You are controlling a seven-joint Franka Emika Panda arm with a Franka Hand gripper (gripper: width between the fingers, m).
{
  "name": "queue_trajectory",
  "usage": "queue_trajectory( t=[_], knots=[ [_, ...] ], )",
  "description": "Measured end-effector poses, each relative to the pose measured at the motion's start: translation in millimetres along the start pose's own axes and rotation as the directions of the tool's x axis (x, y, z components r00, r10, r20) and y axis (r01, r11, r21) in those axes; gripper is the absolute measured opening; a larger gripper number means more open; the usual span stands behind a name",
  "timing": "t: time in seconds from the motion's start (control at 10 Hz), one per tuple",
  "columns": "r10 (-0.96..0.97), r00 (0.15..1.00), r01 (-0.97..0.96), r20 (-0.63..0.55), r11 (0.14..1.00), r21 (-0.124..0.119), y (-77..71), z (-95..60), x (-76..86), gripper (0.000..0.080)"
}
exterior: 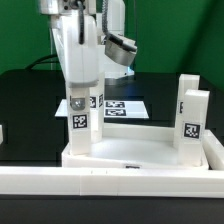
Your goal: Assemble desk
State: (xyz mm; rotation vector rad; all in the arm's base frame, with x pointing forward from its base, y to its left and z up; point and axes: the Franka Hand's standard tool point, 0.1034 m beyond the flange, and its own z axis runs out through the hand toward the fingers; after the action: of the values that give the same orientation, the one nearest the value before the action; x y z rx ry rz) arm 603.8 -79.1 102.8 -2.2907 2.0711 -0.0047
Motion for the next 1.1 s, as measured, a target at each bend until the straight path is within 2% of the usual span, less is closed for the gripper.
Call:
queue_trajectory(
  t=[0.1, 0.2, 0.3, 0.4, 0.7, 1.1],
  knots=[
    [0.027, 1.0, -0.027, 0.0, 1.0, 0.0, -0.1, 0.4, -0.6, 0.0366],
    [0.006, 1.0, -0.006, 0.0, 1.0, -0.001, 0.1, 0.8, -0.7, 0.0503],
    [-0.024, 1.0, 0.024, -0.001, 1.0, -0.001, 0.2, 1.0, -0.7, 0.0503],
    [-0.045, 0.999, 0.045, -0.001, 0.999, -0.002, 0.4, 1.3, -0.6, 0.0617],
    [-0.317, 0.948, 0.317, -0.003, 0.948, -0.005, -0.3, 1.0, -2.1, 0.0648],
    [-0.651, 0.759, 0.651, -0.004, 0.759, -0.009, -2.2, 0.2, -7.7, 0.0649]
  ],
)
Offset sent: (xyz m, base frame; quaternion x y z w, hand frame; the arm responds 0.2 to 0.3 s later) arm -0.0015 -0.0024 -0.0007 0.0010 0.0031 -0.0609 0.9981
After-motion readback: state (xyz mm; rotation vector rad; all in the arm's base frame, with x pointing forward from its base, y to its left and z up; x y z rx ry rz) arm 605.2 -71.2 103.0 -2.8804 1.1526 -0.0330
